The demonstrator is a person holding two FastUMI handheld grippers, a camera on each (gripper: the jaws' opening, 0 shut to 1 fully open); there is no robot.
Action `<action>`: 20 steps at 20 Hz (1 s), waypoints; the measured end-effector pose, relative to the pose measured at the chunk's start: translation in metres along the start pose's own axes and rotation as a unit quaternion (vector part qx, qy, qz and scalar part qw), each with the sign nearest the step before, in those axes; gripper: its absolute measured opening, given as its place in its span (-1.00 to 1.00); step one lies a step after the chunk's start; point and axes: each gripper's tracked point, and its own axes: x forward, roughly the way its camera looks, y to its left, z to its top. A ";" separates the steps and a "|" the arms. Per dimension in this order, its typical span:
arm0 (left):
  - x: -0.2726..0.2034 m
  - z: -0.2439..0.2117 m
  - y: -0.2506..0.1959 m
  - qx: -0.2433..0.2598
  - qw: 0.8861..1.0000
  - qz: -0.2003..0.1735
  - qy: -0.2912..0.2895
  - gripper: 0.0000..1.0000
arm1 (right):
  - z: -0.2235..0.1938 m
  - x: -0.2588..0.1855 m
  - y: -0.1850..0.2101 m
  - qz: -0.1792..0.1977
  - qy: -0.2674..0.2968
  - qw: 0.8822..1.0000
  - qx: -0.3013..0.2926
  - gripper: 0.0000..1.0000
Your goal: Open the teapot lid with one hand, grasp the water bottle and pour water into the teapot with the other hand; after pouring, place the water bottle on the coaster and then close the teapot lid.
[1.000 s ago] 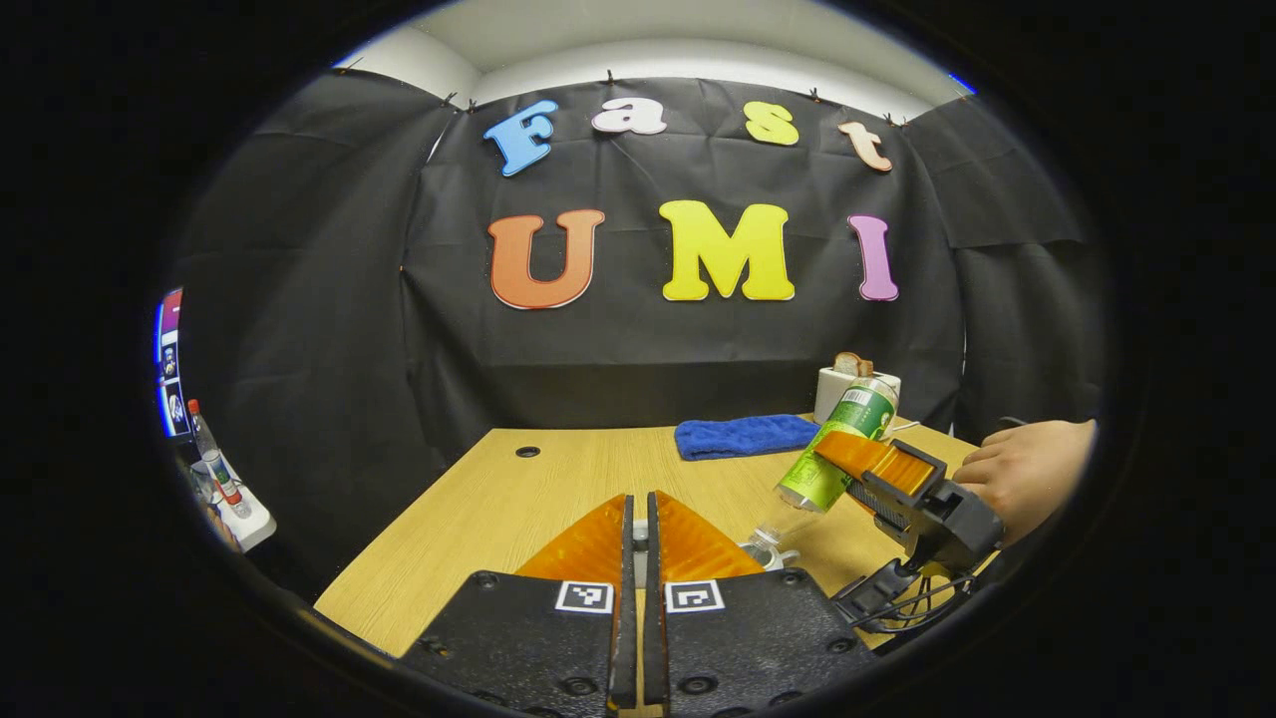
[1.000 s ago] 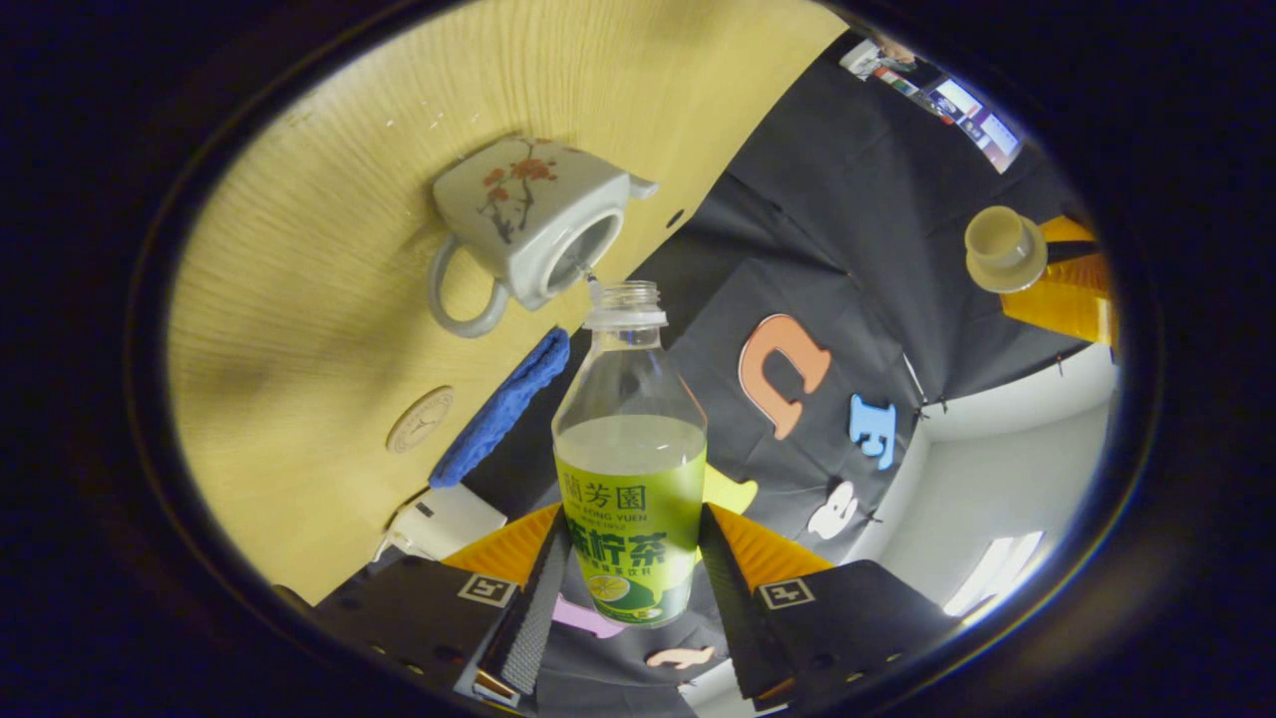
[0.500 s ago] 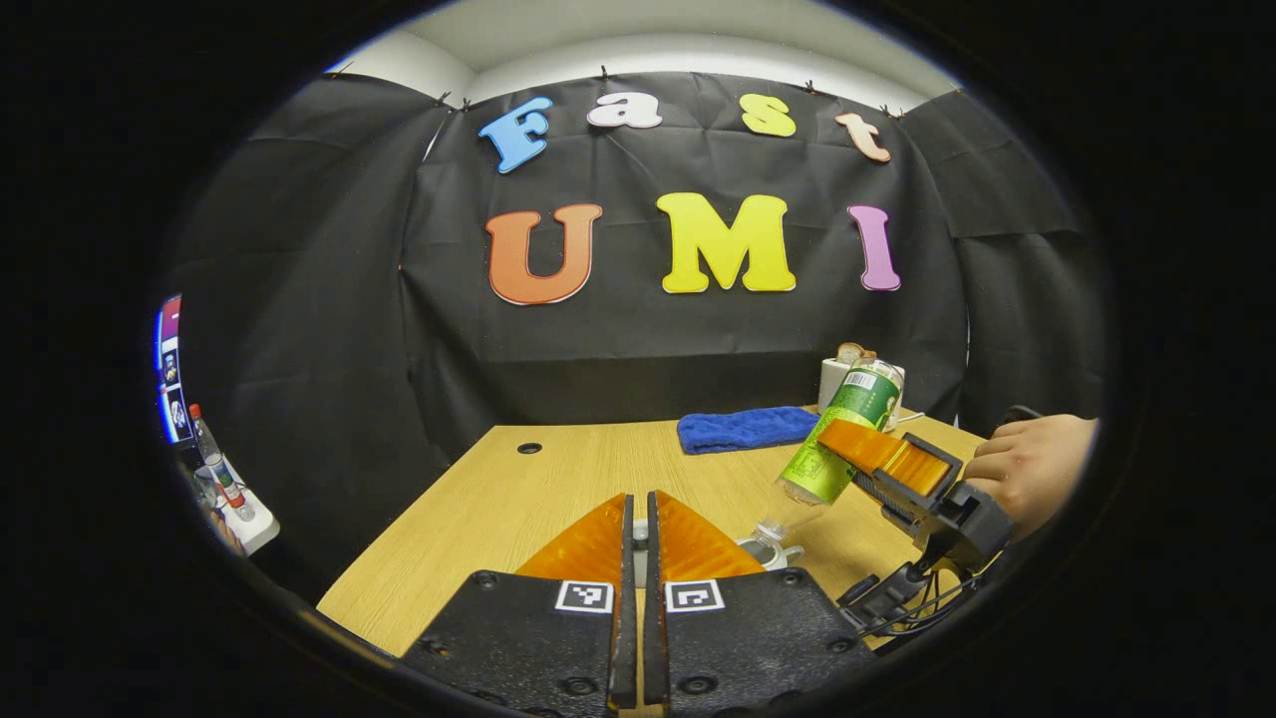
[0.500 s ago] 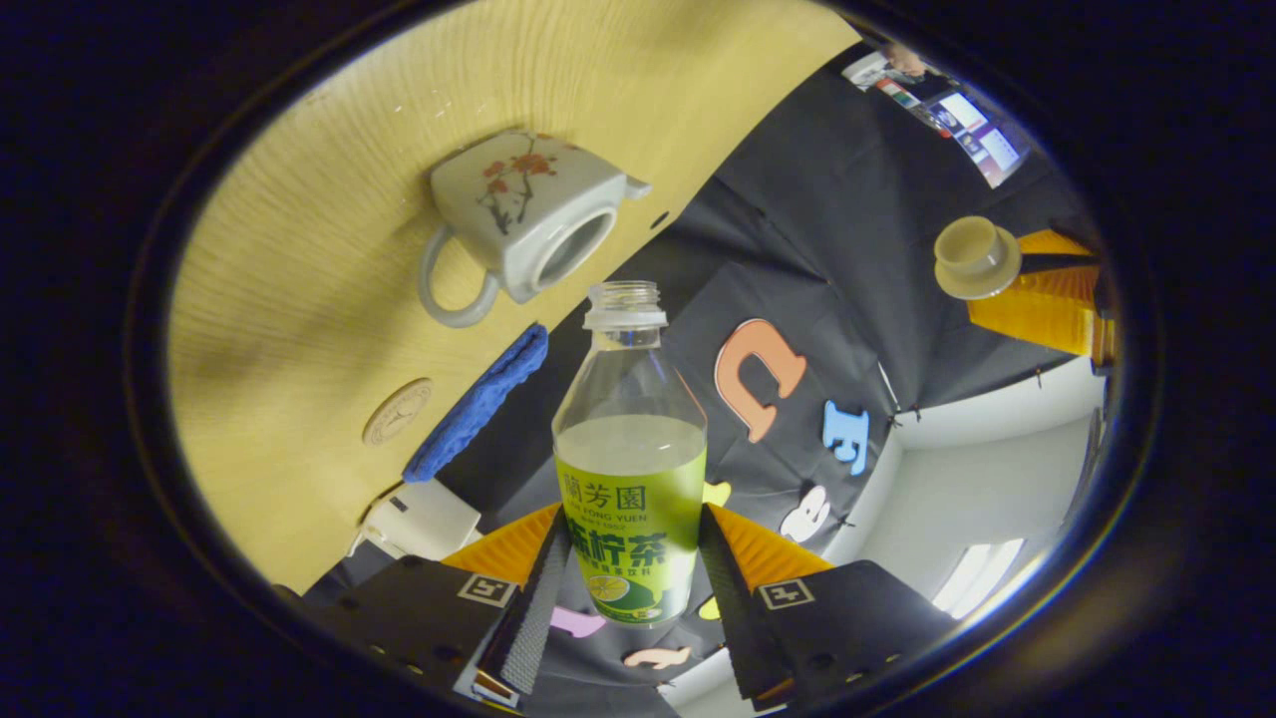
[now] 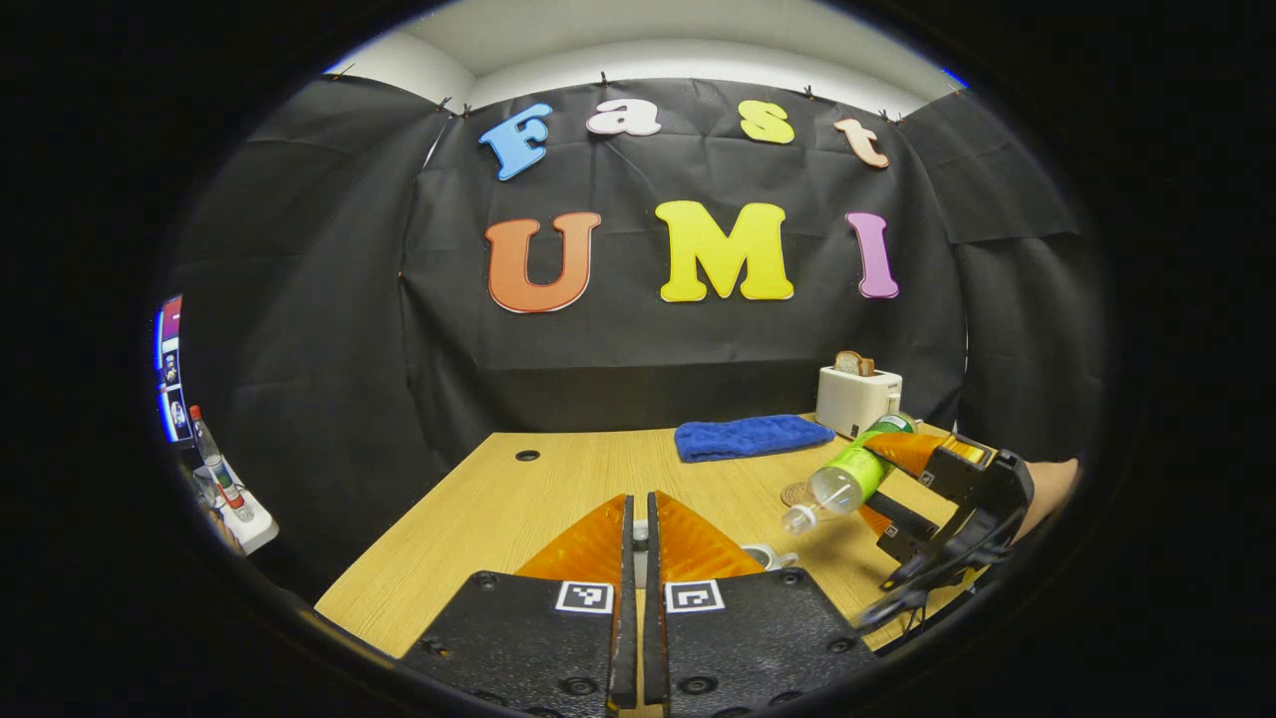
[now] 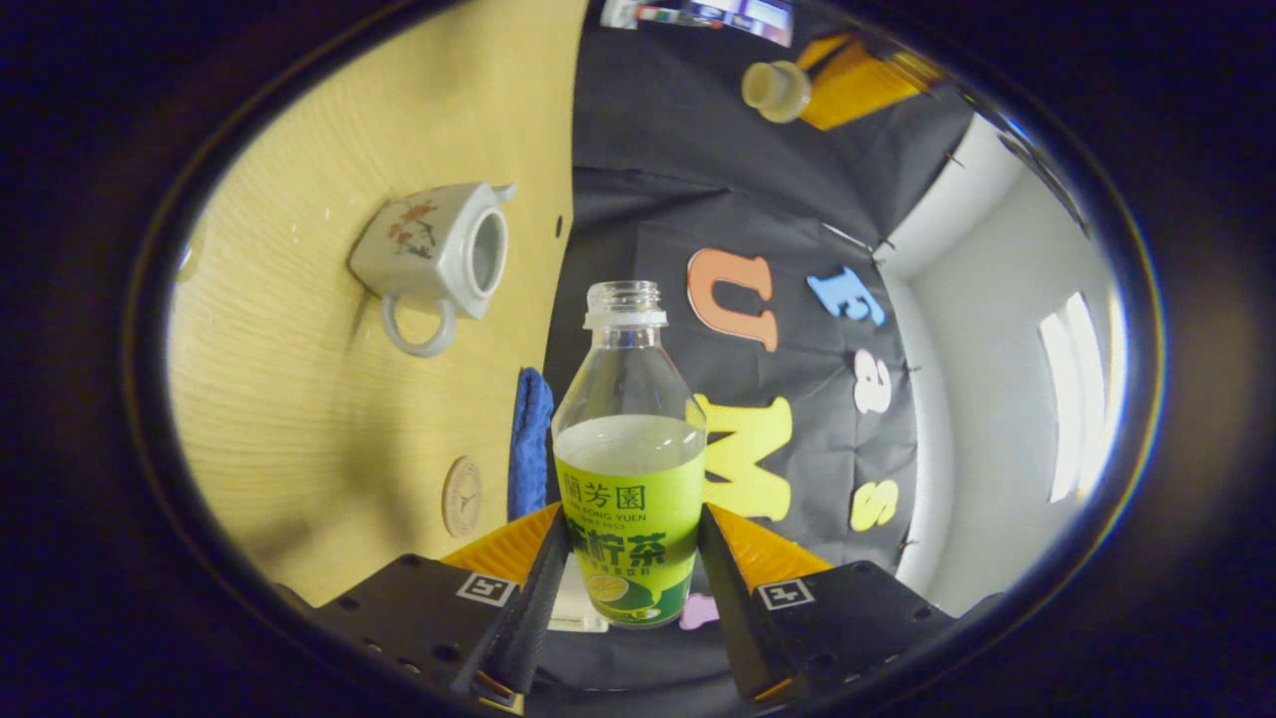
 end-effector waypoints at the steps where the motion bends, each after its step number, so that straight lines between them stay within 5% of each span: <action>1: 0.002 -0.001 -0.001 -0.001 1.000 -0.001 0.001 -0.90 | -0.006 -0.003 -0.002 -0.001 0.005 0.999 0.044 0.46; 4: 0.006 -0.002 -0.006 -0.005 1.000 -0.003 0.001 -0.90 | -0.025 -0.002 -0.006 0.019 0.026 0.984 0.175 0.49; 6: 0.009 -0.002 -0.013 -0.014 1.000 -0.010 0.000 -0.90 | -0.035 0.001 -0.010 0.030 0.045 0.964 0.262 0.45; 11: 0.013 -0.003 -0.024 -0.003 1.000 -0.007 -0.002 -0.89 | -0.045 0.022 -0.023 0.047 0.076 0.896 0.435 0.46; 15: 0.018 0.001 -0.033 -0.009 1.000 -0.003 -0.017 -0.90 | -0.046 0.045 -0.026 0.068 0.086 0.824 0.556 0.46; 20: 0.030 -0.002 -0.024 -0.011 0.999 0.023 -0.027 -0.89 | -0.044 0.081 0.002 0.094 0.108 0.758 0.636 0.45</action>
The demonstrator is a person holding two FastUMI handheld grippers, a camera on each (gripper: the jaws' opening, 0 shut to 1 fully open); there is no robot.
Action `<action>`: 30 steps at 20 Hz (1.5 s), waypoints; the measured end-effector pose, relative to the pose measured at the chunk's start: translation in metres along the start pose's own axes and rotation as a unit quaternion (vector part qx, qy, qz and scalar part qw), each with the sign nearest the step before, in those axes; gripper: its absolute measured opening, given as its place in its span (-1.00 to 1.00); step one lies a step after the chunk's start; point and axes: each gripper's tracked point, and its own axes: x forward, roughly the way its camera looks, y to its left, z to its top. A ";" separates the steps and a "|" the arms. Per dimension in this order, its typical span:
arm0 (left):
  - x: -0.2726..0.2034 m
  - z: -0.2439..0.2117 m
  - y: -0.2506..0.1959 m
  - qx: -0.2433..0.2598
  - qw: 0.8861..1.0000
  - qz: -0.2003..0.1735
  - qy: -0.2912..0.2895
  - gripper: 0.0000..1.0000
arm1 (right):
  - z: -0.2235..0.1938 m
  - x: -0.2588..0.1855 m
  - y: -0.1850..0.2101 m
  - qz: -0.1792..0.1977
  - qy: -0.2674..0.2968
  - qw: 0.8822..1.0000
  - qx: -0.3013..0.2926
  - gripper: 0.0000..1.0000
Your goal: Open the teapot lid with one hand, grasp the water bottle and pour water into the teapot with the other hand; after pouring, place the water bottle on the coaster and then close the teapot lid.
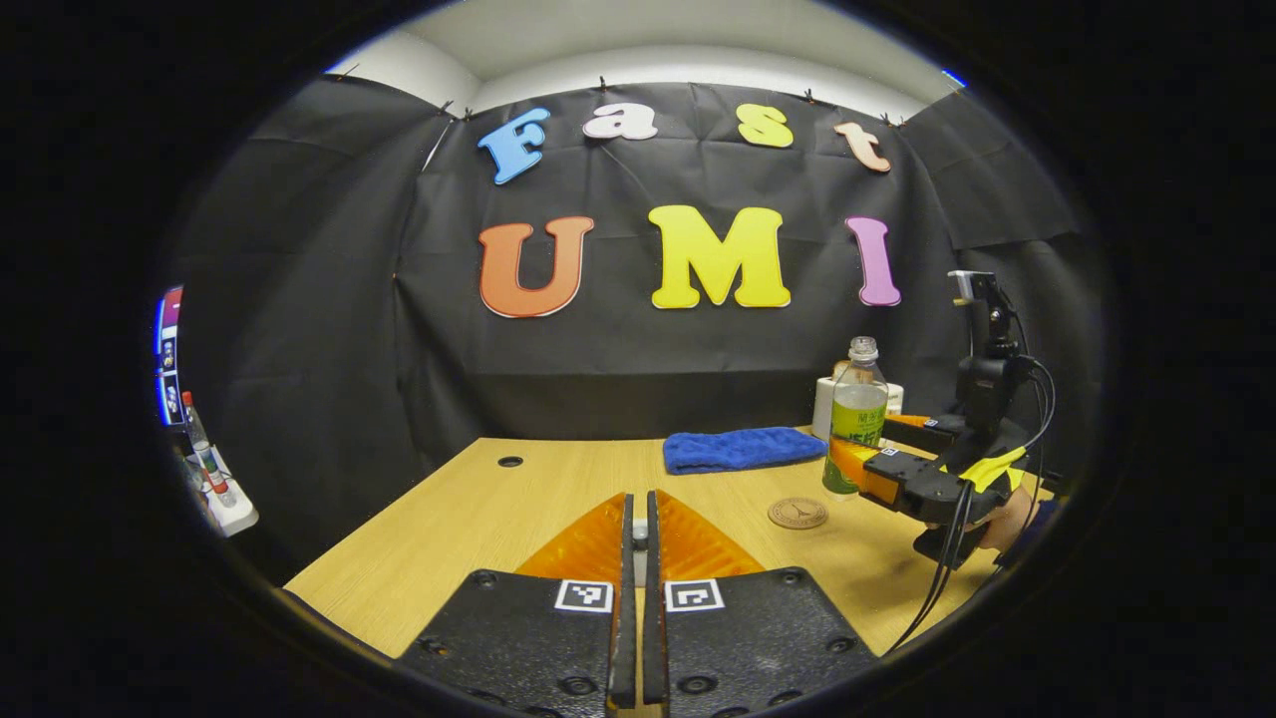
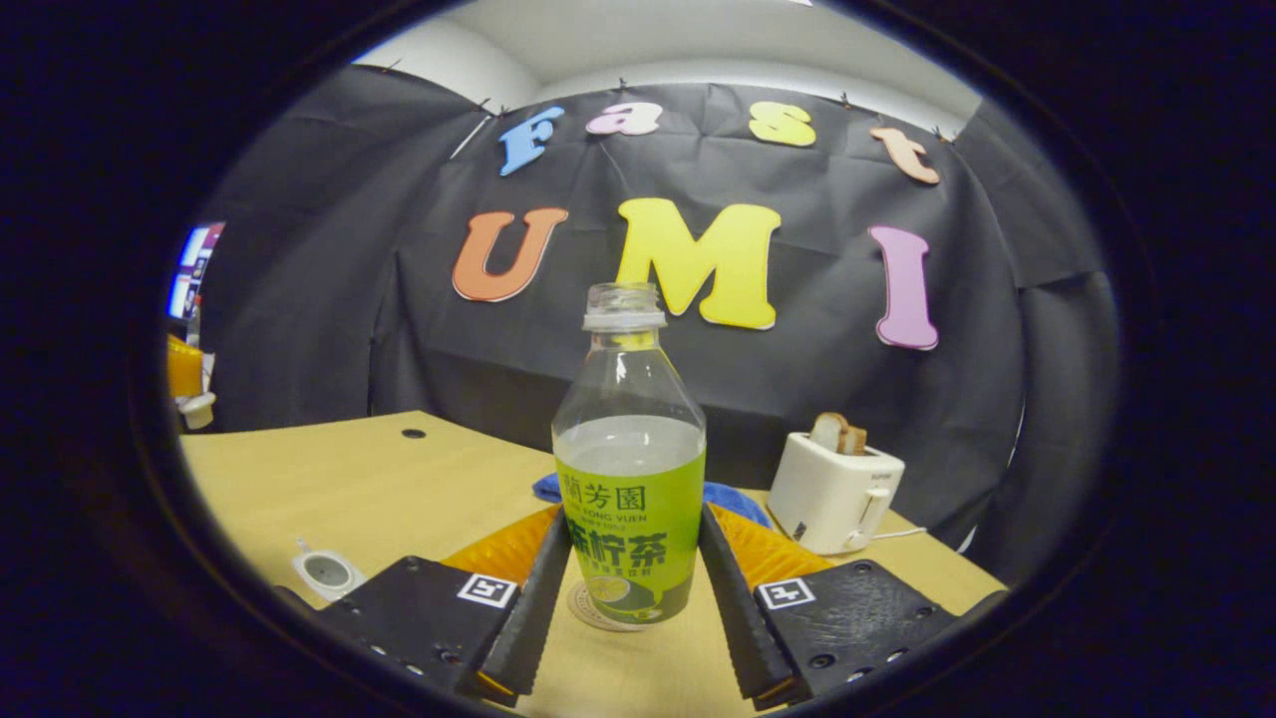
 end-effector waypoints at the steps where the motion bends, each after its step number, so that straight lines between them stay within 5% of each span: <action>1: 0.004 -0.004 0.003 -0.008 1.000 0.011 0.002 -0.90 | -0.009 0.008 0.002 0.005 0.011 1.000 0.011 0.45; 9: 0.031 -0.053 -0.008 -0.027 0.998 0.018 0.058 -0.90 | -0.047 0.049 0.006 0.061 0.049 0.996 0.040 0.46; 16: 0.043 -0.066 -0.018 -0.030 0.997 0.014 0.064 -0.89 | -0.065 0.074 -0.008 0.068 0.061 0.995 0.049 0.48; 21: 0.044 -0.072 -0.018 -0.028 0.997 0.011 0.072 -0.89 | -0.046 0.057 -0.008 0.092 0.041 0.992 0.078 0.77; 23: 0.045 -0.071 -0.014 -0.020 0.997 0.015 0.068 -0.89 | -0.038 0.044 -0.013 0.085 0.036 0.993 0.075 0.94; 30: 0.050 -0.070 -0.024 -0.021 0.998 -0.007 0.059 -0.90 | -0.023 -0.052 -0.062 0.002 0.016 0.995 0.098 0.94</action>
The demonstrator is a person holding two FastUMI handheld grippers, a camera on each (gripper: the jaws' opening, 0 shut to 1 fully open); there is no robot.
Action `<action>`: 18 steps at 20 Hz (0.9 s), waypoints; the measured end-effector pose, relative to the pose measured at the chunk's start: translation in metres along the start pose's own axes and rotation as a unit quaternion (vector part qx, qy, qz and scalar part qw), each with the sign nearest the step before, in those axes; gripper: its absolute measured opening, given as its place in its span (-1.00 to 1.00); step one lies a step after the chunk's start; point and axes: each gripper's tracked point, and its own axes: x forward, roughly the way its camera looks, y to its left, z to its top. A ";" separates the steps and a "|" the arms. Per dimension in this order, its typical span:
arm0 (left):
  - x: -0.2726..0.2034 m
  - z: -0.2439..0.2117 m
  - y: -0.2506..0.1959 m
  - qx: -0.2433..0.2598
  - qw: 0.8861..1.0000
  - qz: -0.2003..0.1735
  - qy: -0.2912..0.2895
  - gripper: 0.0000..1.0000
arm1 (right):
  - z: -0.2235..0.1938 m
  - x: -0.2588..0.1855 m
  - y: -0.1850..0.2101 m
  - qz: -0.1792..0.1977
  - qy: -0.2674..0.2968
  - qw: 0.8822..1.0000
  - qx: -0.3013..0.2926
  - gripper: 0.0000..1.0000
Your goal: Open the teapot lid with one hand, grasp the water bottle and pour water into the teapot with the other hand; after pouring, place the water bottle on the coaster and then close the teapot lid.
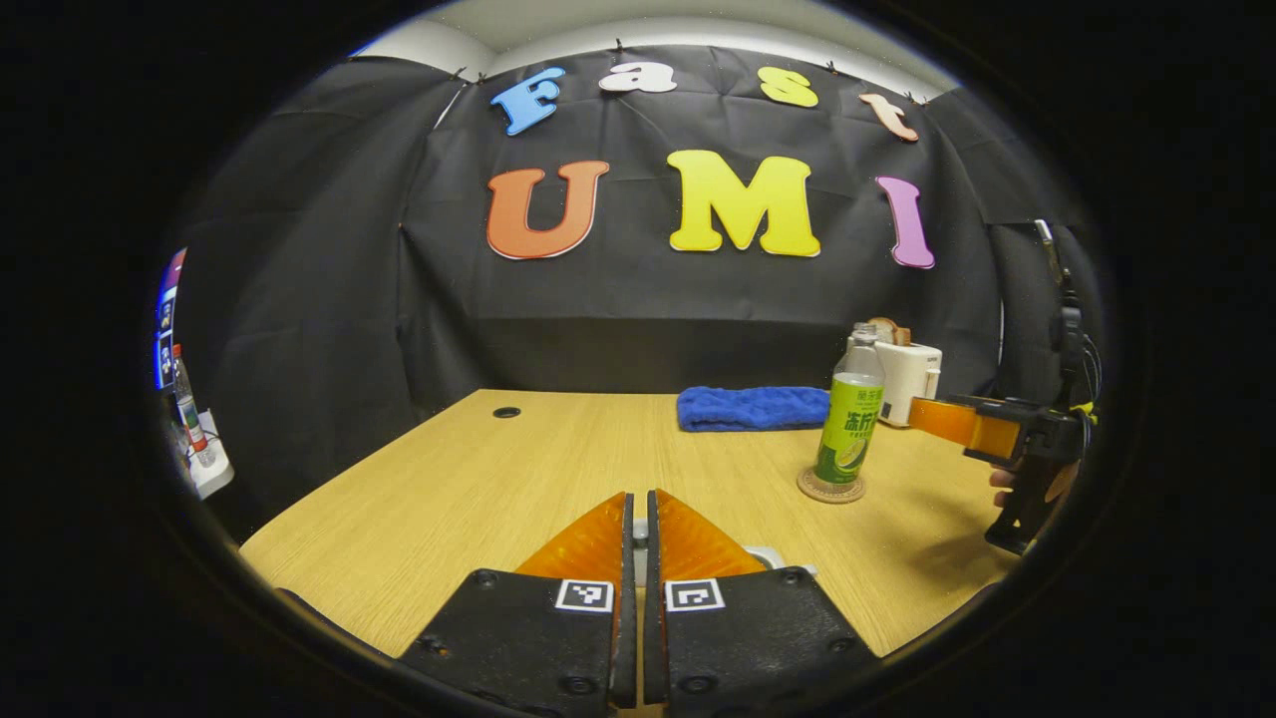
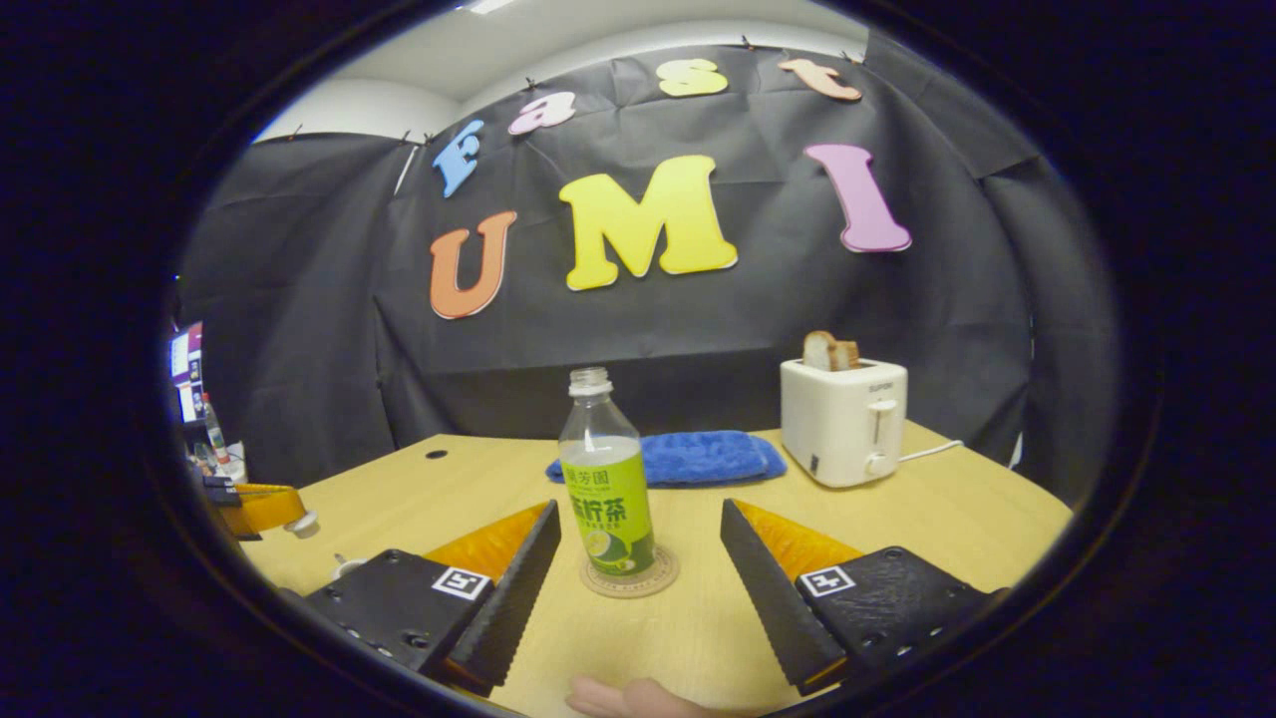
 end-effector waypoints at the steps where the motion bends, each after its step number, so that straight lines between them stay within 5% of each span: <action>1: 0.002 0.002 -0.004 -0.006 1.000 -0.010 -0.003 -0.89 | 0.000 -0.018 -0.008 -0.014 -0.005 1.000 0.003 0.93; 8: 0.010 0.009 -0.033 -0.029 0.998 -0.057 -0.025 -0.90 | -0.010 -0.106 -0.030 -0.038 0.017 0.999 0.026 0.92; 18: 0.013 -0.015 -0.048 0.026 0.999 -0.031 -0.027 -0.89 | -0.003 -0.136 -0.065 -0.026 -0.007 0.999 0.019 0.93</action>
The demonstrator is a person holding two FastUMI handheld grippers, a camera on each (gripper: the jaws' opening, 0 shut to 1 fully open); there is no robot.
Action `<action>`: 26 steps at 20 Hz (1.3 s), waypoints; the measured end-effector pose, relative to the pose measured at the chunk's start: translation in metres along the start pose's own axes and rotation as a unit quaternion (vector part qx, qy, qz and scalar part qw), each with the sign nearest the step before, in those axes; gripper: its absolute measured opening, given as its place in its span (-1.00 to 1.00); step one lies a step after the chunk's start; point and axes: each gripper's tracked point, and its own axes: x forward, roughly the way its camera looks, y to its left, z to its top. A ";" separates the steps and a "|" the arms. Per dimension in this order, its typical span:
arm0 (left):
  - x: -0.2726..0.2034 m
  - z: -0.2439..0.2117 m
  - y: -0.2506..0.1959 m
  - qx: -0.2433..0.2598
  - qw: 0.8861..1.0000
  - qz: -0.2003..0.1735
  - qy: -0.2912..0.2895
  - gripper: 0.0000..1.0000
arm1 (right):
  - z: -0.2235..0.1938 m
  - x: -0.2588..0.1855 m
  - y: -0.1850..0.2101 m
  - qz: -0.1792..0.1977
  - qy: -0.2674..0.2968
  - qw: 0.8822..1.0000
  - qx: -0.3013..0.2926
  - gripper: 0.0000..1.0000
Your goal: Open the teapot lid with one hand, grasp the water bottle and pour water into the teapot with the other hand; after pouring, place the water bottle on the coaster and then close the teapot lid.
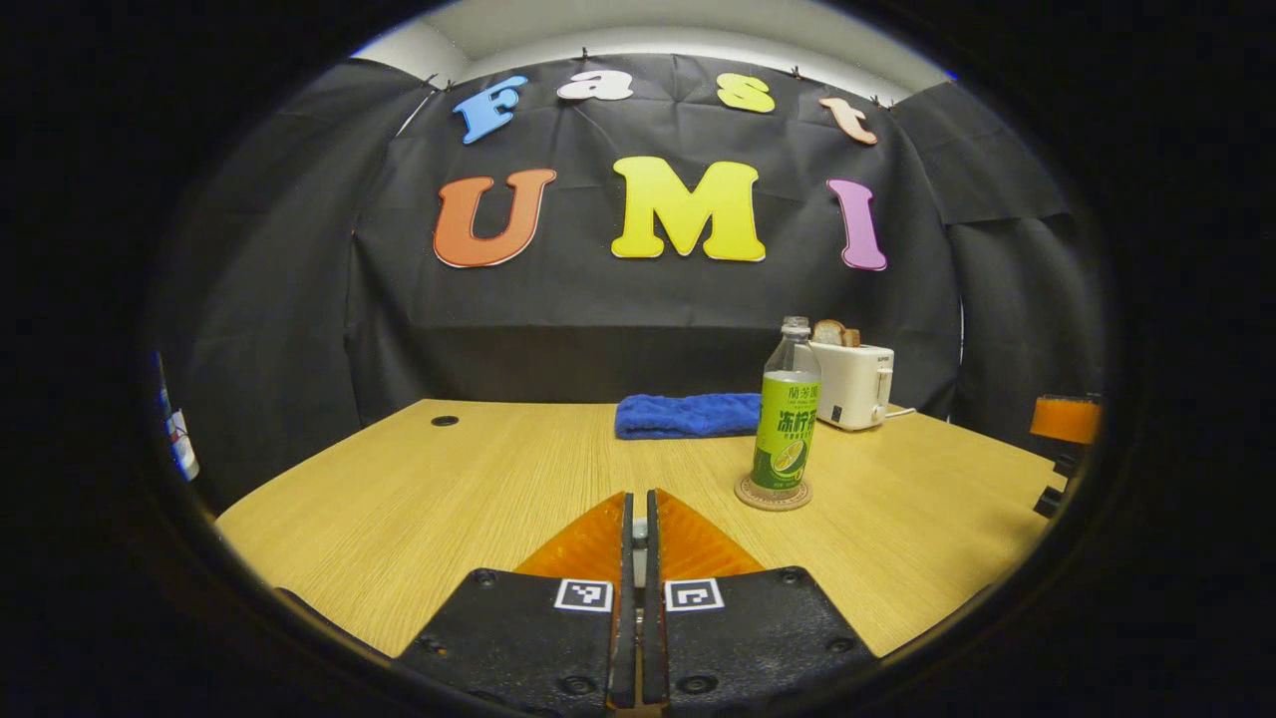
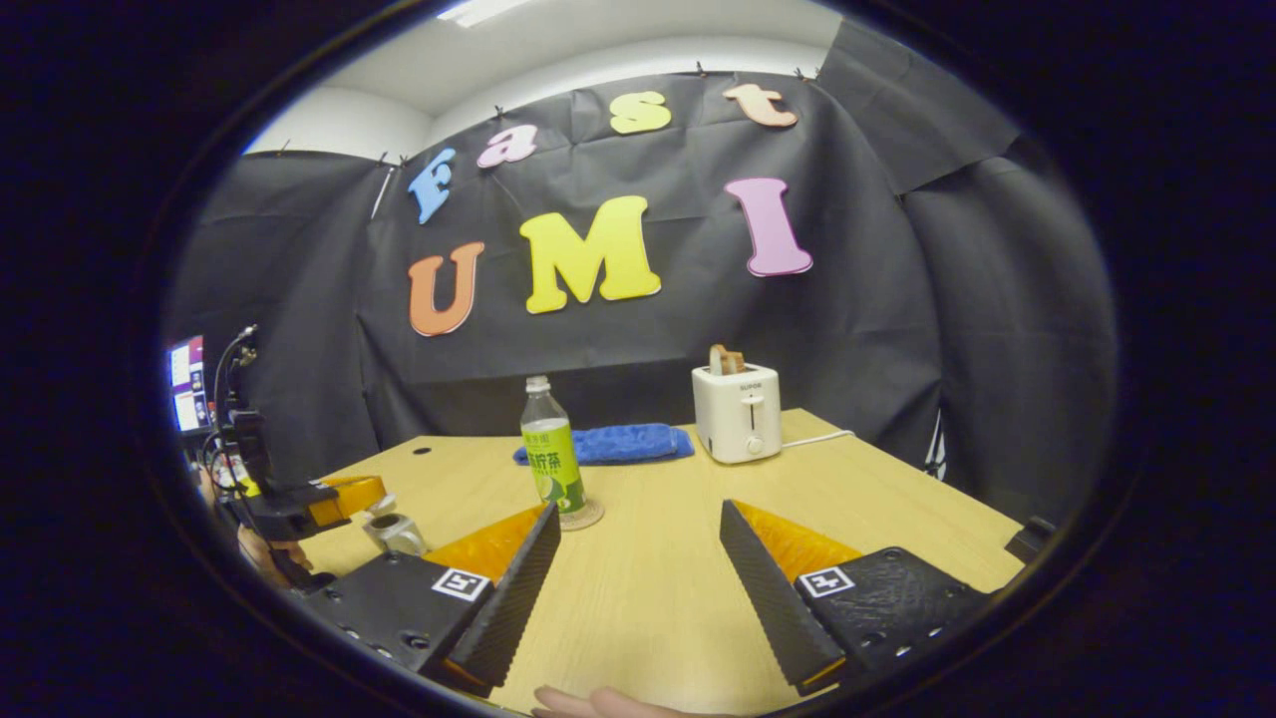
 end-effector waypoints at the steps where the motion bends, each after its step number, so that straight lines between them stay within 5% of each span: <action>1: 0.001 -0.003 0.002 0.004 1.000 0.006 0.002 -0.89 | 0.001 0.001 -0.006 -0.006 -0.002 1.000 -0.001 0.84; 16: 0.002 -0.024 -0.007 0.048 0.998 0.046 0.020 -0.81 | 0.008 -0.003 -0.003 -0.009 -0.018 1.000 -0.017 0.92; 18: 0.000 -0.023 -0.008 0.054 0.997 0.050 0.032 -0.37 | 0.004 -0.001 -0.003 -0.011 -0.014 1.000 -0.017 0.92; 19: -0.003 -0.017 -0.010 0.056 0.997 0.049 0.027 0.10 | 0.003 0.000 -0.005 -0.012 -0.012 1.000 -0.017 0.93; 21: -0.007 -0.003 -0.010 0.059 0.997 0.053 0.012 0.59 | 0.004 0.000 -0.006 -0.015 -0.010 1.000 -0.015 0.86; 23: -0.012 0.003 -0.008 0.058 0.997 0.057 0.015 0.86 | 0.006 -0.001 -0.010 -0.021 -0.012 1.000 -0.020 0.93; 26: -0.030 0.017 -0.007 0.050 0.996 0.063 0.029 0.95 | 0.020 -0.011 -0.022 -0.039 -0.024 0.998 -0.034 0.93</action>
